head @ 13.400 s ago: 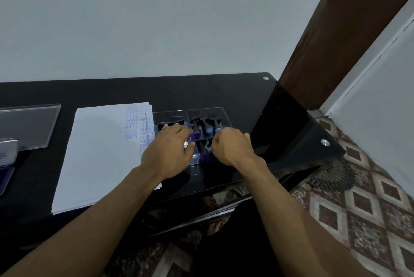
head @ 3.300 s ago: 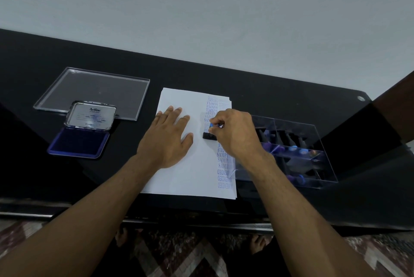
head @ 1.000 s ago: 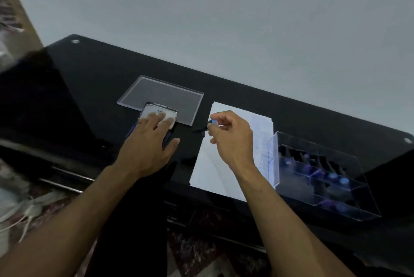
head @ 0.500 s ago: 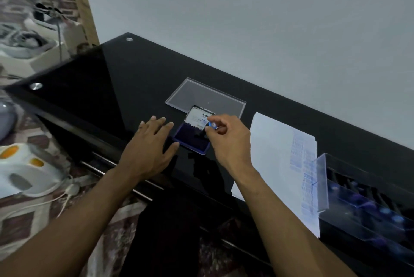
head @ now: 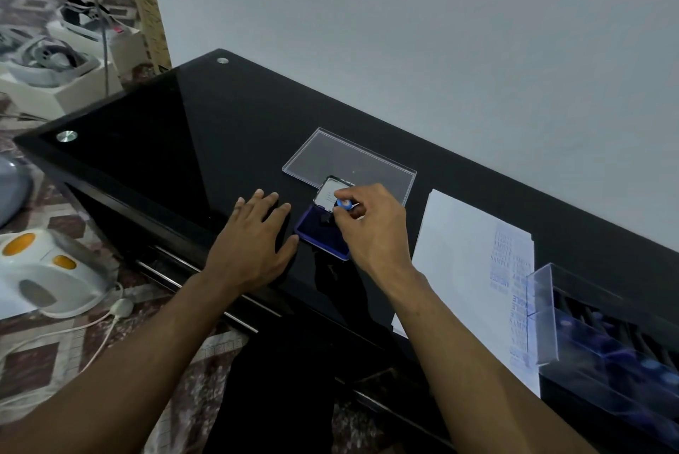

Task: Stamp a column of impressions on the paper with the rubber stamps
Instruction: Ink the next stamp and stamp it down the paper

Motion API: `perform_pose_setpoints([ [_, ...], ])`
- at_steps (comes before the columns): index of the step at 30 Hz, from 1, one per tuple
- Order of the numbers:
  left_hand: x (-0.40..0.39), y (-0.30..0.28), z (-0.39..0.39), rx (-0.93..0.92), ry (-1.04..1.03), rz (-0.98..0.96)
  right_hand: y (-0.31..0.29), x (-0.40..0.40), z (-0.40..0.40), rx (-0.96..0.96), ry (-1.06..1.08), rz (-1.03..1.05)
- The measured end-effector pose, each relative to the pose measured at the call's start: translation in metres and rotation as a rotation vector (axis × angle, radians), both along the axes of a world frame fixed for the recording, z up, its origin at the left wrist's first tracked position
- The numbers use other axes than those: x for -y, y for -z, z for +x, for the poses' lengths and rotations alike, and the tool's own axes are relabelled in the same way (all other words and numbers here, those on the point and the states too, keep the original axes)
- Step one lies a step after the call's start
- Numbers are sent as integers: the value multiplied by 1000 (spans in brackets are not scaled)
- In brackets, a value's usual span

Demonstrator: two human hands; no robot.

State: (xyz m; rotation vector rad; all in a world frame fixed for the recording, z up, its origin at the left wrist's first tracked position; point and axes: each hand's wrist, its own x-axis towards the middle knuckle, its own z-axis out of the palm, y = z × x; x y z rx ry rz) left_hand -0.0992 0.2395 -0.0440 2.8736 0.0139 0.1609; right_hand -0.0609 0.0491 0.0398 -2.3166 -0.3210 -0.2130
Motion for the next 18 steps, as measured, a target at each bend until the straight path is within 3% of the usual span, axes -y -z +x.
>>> perform_pose_setpoints([
  [18,2,3,-2,34,2,45,16,-7,7,-58,-53,-99],
])
